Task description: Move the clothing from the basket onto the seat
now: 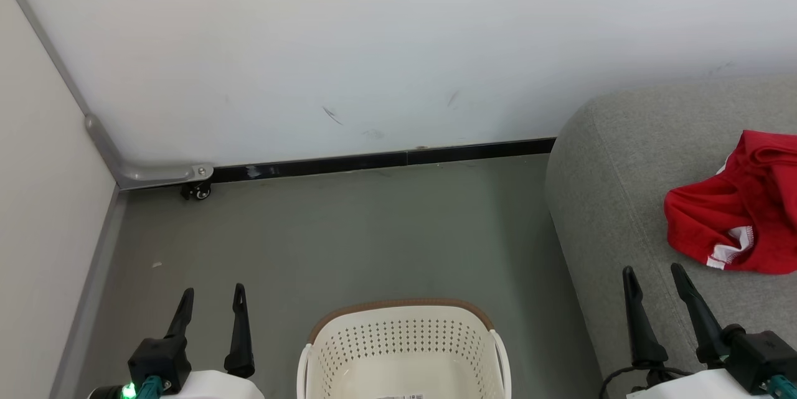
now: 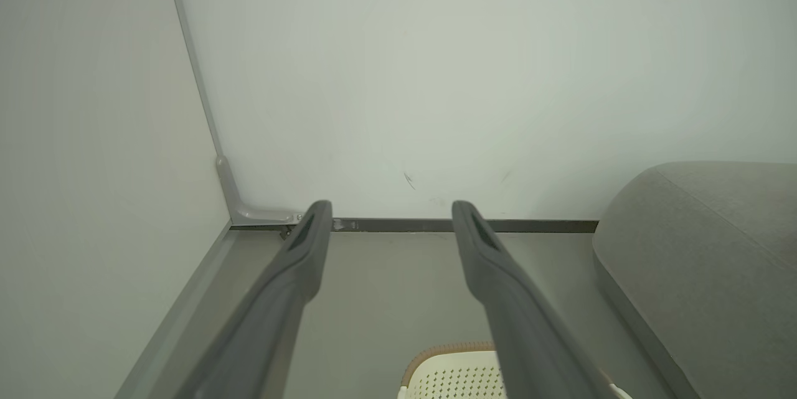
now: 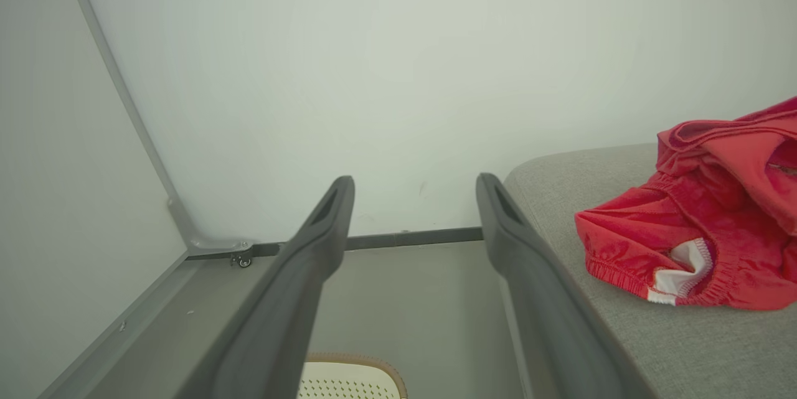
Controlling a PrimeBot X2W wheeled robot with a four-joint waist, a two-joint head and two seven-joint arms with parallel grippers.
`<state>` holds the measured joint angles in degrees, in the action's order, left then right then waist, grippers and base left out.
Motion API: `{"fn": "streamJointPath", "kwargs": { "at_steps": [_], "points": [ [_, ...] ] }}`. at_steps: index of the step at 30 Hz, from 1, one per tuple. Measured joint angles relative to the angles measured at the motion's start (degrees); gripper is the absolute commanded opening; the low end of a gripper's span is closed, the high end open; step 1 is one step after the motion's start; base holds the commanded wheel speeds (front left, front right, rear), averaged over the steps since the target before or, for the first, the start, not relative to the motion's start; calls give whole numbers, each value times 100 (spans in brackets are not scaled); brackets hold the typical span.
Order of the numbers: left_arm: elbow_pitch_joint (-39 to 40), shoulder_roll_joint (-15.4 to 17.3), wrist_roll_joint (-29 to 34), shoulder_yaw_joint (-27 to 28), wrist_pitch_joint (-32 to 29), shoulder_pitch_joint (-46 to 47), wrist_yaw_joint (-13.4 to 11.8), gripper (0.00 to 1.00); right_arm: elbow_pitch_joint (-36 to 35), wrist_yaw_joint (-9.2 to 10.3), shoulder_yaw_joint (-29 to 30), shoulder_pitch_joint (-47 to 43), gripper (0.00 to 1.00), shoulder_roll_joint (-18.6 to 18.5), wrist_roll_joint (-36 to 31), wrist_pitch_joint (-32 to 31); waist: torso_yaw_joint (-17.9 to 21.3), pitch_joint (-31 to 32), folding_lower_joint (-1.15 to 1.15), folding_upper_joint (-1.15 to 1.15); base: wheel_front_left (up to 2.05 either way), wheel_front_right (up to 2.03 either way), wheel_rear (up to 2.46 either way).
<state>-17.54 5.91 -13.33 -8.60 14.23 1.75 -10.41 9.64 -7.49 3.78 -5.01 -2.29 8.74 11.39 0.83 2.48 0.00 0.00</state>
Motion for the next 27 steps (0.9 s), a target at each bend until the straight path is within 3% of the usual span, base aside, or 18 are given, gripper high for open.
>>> {"fn": "streamJointPath", "kwargs": {
  "at_steps": [27],
  "points": [
    [-102, -30, 97, -20, 1, -2, -53, 100, -20, 0, 3, -124, 100, 7, 41, -34, -23, 78, 0, 0, 0, 0, 0]
  ]
}}
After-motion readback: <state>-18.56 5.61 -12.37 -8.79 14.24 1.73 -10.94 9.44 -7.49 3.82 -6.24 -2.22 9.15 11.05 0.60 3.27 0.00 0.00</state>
